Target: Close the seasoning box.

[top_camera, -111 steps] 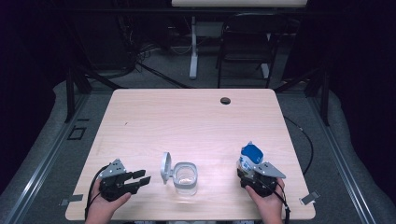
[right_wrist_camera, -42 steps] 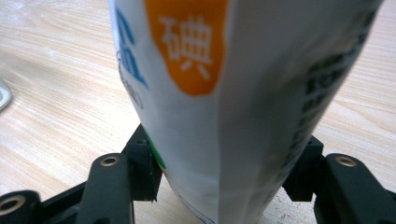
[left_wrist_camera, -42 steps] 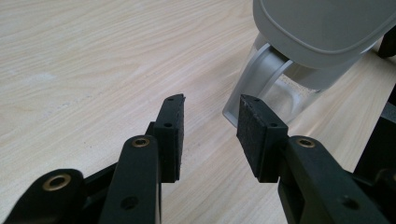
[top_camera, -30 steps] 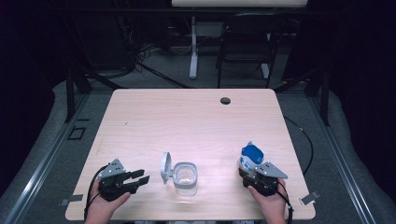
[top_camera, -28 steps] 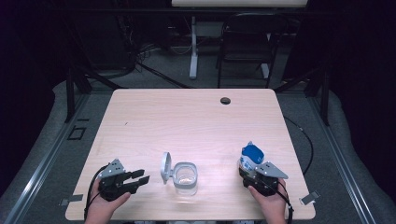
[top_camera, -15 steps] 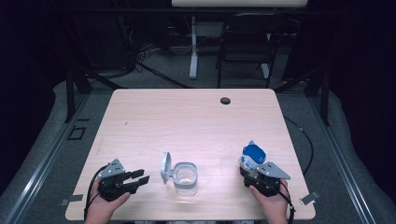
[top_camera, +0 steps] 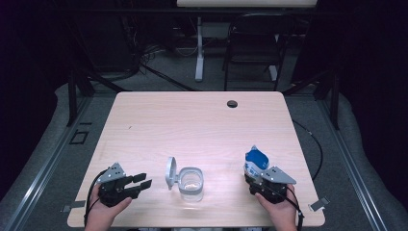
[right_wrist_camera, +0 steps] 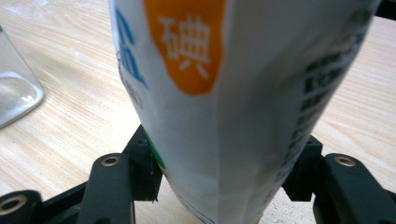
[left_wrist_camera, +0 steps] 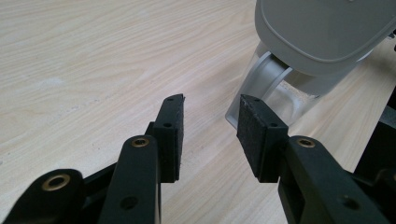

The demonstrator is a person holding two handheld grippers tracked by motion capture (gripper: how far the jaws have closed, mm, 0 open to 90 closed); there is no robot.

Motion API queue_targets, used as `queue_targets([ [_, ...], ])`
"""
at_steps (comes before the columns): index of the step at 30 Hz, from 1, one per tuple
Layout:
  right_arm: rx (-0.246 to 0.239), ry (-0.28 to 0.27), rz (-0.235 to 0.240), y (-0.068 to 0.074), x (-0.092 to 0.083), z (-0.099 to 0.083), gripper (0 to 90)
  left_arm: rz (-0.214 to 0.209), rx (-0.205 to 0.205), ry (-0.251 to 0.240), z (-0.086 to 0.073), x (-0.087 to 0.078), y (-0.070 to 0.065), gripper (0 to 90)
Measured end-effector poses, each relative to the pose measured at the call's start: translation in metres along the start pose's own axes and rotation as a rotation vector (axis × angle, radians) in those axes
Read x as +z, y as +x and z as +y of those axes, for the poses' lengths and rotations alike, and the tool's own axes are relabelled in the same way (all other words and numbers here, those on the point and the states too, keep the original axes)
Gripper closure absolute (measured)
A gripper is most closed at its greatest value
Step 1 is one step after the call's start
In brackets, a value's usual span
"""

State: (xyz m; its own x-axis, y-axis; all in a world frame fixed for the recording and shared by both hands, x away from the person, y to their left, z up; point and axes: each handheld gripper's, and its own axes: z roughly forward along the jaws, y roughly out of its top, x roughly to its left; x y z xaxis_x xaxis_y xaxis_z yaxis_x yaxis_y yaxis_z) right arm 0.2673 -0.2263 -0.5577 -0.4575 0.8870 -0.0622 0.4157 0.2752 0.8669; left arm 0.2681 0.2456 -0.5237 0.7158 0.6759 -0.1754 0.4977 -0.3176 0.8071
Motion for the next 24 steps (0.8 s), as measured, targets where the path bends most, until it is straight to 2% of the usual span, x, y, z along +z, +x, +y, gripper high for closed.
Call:
queue_targets([
  [6,-0.001,-0.001,0.004,-0.002,-0.006,0.006,42.4,-0.003,0.006,0.004,0.001,0.001,-0.002,61.6],
  [14,-0.034,-0.001,0.004,-0.001,-0.014,0.014,42.5,-0.009,0.009,0.000,0.000,0.001,-0.003,61.3],
  [19,-0.030,-0.029,0.007,0.002,-0.017,0.019,42.5,-0.003,0.015,0.000,0.001,0.002,-0.004,61.1],
  [24,-0.044,-0.028,0.011,0.003,-0.018,0.024,42.5,-0.001,0.012,-0.003,0.001,0.001,-0.005,60.9],
])
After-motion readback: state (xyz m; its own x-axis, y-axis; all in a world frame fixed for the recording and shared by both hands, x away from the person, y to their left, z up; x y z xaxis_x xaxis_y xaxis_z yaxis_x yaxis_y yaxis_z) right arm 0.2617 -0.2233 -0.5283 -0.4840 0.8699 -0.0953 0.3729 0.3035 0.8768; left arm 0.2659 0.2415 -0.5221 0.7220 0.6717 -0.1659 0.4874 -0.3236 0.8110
